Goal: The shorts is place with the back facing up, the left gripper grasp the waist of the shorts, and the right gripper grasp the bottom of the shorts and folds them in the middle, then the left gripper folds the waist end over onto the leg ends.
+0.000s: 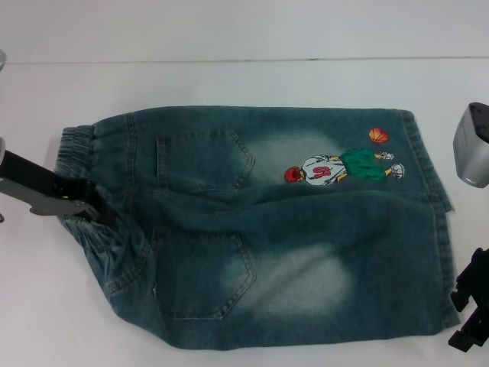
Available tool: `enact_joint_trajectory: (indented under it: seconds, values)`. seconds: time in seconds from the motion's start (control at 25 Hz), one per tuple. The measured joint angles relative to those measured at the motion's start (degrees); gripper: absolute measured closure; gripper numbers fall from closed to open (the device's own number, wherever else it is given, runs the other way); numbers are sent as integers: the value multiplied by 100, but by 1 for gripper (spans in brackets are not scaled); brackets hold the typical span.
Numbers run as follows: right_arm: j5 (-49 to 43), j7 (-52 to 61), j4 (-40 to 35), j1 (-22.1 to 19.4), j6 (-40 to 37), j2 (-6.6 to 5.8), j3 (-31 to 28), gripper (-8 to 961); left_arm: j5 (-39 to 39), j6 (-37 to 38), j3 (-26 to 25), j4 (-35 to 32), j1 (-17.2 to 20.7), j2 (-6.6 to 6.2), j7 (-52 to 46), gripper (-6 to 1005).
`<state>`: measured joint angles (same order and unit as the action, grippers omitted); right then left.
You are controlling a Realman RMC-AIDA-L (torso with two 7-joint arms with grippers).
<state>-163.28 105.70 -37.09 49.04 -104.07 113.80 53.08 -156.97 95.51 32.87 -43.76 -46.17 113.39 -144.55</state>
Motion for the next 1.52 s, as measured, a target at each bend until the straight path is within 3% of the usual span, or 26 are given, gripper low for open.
enact_joint_trajectory:
  seconds: [0.28,0.76,0.96,1.08,1.52]
  values:
    - [1,3,0,3,7,100,0,177,0,4,-29,0,9,10,33,966]
    - [27,-6,0,-1,59,138,-12,182,11,2,-36,0,12,16,51,959]
    - [3,19,0,14,94,144,-8,376,18,2,-35,-1,12,16,57,953]
    - [-1,62,0,24,123,143,1,596,19,2,-35,-1,18,16,59,949]
    - [-12,88,0,25,174,142,27,830,18,7,-35,8,20,16,59,935]
